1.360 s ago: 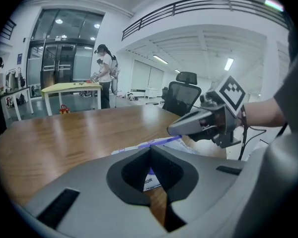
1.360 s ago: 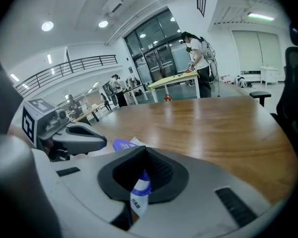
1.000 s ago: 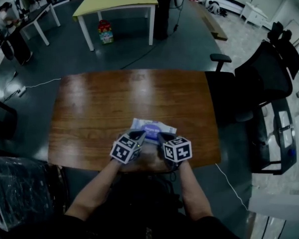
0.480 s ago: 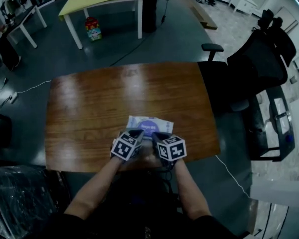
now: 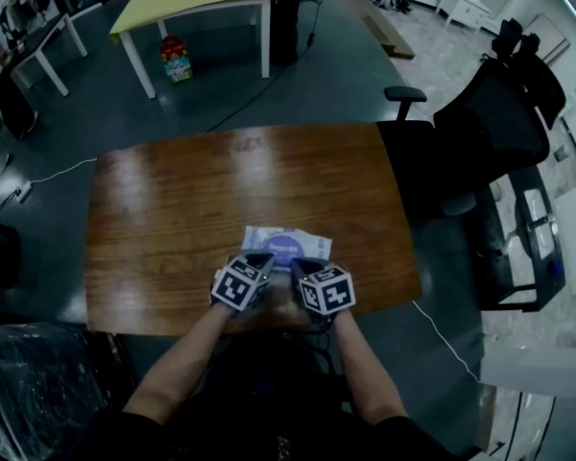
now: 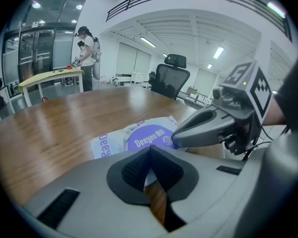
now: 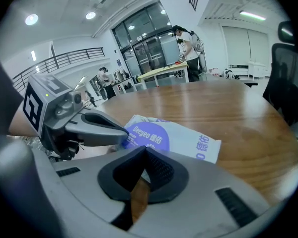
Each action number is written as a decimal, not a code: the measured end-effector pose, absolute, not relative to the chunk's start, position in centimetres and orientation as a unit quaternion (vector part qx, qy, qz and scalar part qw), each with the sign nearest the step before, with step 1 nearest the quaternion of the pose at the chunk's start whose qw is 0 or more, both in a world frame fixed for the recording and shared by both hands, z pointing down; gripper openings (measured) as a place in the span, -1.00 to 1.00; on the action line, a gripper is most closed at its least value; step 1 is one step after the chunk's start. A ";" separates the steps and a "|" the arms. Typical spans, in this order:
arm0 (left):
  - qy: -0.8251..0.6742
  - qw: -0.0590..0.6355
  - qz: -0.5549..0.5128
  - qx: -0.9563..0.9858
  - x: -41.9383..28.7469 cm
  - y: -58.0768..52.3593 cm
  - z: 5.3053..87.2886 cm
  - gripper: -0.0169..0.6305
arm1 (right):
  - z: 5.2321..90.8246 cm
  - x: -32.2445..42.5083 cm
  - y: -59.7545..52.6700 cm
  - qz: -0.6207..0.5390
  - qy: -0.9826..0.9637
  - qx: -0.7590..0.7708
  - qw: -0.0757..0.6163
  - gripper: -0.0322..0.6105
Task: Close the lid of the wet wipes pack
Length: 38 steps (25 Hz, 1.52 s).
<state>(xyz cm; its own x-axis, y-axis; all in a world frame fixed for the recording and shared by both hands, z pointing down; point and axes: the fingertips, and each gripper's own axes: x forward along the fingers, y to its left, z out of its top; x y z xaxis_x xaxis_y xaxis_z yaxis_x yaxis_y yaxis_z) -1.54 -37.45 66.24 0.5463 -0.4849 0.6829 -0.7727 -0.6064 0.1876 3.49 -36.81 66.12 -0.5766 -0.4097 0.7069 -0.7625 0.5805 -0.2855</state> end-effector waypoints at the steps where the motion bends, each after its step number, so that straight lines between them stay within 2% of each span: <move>1: -0.375 0.239 0.296 0.845 -1.5 -37.5 66.0 -0.96 | 65.9 3.7 -36.7 0.292 -0.840 0.349 0.295 -0.88; 7: -0.408 0.217 0.260 0.848 -1.3 -37.7 62.6 -0.96 | 62.5 5.1 -37.1 0.279 -0.863 0.344 0.241 -0.88; 20: -0.395 0.147 0.119 0.899 -0.9 -34.5 48.4 -0.97 | 49.0 4.2 -34.8 0.196 -0.893 0.395 0.085 -0.88; 26: -0.380 0.131 0.097 0.911 -3.4 -31.5 45.2 -0.96 | 44.6 2.7 -31.8 0.165 -0.886 0.431 0.042 -0.88; 38: -0.350 0.105 0.054 0.929 -6.1 -25.5 41.4 -0.96 | 40.0 -0.4 -26.0 0.123 -0.879 0.460 0.000 -0.88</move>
